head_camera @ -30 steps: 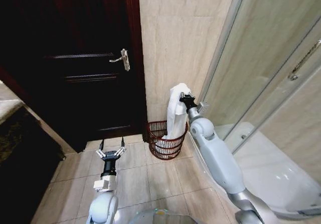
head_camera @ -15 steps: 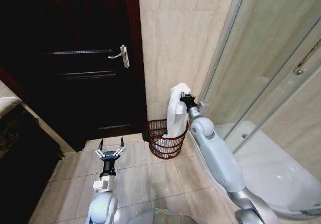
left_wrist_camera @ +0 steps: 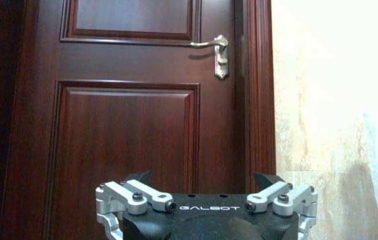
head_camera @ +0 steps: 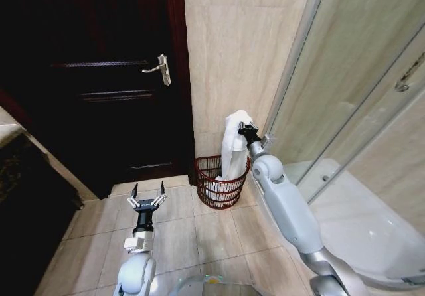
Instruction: Discard the used towel into the hamper.
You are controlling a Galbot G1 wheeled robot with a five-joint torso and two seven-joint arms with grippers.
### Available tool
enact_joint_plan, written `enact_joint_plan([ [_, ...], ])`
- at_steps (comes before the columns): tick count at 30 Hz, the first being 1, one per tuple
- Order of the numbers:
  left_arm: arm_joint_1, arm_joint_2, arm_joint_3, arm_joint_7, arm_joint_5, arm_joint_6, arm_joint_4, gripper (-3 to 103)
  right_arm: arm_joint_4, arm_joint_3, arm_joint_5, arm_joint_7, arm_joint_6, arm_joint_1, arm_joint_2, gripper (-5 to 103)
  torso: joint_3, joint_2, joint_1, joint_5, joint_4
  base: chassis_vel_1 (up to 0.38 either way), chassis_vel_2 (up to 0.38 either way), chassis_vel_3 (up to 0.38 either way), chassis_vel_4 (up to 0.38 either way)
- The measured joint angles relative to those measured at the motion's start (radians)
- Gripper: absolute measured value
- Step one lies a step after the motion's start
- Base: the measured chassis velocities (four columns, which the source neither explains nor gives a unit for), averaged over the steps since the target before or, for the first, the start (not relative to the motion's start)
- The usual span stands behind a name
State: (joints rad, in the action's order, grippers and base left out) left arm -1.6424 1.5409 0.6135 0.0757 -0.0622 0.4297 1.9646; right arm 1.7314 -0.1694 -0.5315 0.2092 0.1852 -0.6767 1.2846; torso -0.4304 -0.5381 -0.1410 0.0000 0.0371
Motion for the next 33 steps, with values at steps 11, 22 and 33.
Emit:
enact_joint_plan([
  [11,-0.009,0.001,0.004,0.000,0.001,0.007,0.001,100,0.014,-0.003,0.001,0.001,0.002,-0.012,-0.004,7,0.029,0.047,0.018,0.0000,0.0000,0.000,0.000,0.000,0.000],
  [22,-0.013,-0.001,0.006,-0.001,0.001,0.009,0.003,100,0.018,0.000,0.001,0.003,0.002,-0.017,-0.004,7,0.056,0.091,0.035,0.0000,0.0000,0.000,0.000,0.000,0.000],
  [33,-0.013,0.000,0.010,-0.002,0.002,0.015,-0.004,100,0.022,0.003,0.002,0.004,-0.001,-0.029,-0.004,7,0.079,0.131,0.051,0.0000,0.0000,0.000,0.000,0.000,0.000],
])
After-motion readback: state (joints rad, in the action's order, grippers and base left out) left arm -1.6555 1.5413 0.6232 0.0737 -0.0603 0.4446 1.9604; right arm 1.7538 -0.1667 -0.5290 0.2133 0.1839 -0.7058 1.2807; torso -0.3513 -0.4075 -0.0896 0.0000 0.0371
